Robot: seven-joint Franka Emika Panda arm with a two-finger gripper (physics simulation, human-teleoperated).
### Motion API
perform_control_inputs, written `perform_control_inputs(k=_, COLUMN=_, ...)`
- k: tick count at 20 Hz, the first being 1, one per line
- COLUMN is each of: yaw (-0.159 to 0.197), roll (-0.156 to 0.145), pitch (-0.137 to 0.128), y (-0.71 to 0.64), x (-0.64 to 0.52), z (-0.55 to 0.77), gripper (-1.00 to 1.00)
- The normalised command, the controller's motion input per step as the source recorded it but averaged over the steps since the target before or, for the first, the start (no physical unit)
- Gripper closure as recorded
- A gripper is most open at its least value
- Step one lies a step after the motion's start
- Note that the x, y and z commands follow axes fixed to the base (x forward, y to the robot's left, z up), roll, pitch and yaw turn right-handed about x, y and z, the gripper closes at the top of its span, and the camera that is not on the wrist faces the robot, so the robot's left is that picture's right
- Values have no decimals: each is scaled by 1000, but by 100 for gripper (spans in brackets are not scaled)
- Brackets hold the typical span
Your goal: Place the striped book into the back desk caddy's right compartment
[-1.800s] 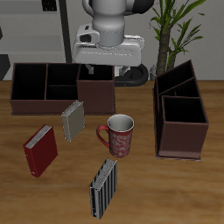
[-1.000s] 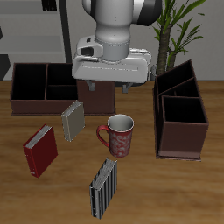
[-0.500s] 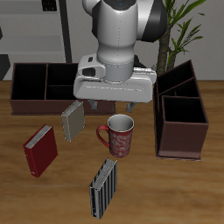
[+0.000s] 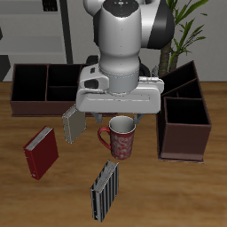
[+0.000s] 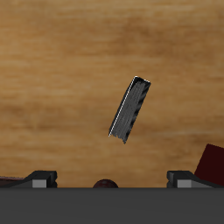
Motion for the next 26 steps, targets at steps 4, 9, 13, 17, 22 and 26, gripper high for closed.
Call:
perform_control_inputs(k=4, yaw=-3, roll=-36, pitch=-43, y=-144, x=225, z=54, gripper=-100)
perform_control_inputs(k=9, yaw=-34, roll=-36, pitch=-25, y=-125, x=257, z=-68, gripper=-100)
perform_control_inputs(k=13, yaw=-8, roll=32, pitch=-24, y=102, x=224, z=-332, gripper=-100)
perform_control_inputs(k=17, yaw=-72, roll=32, pitch=-53, y=85, x=124, z=-343, gripper=-100)
perform_control_inputs(k=22, yaw=-66, roll=-2, pitch=-45, y=-68, x=43, z=-183, gripper=-100)
perform_control_inputs(k=26, yaw=-46, roll=-45, pitch=-9, y=-247, x=19, z=-91, gripper=-100)
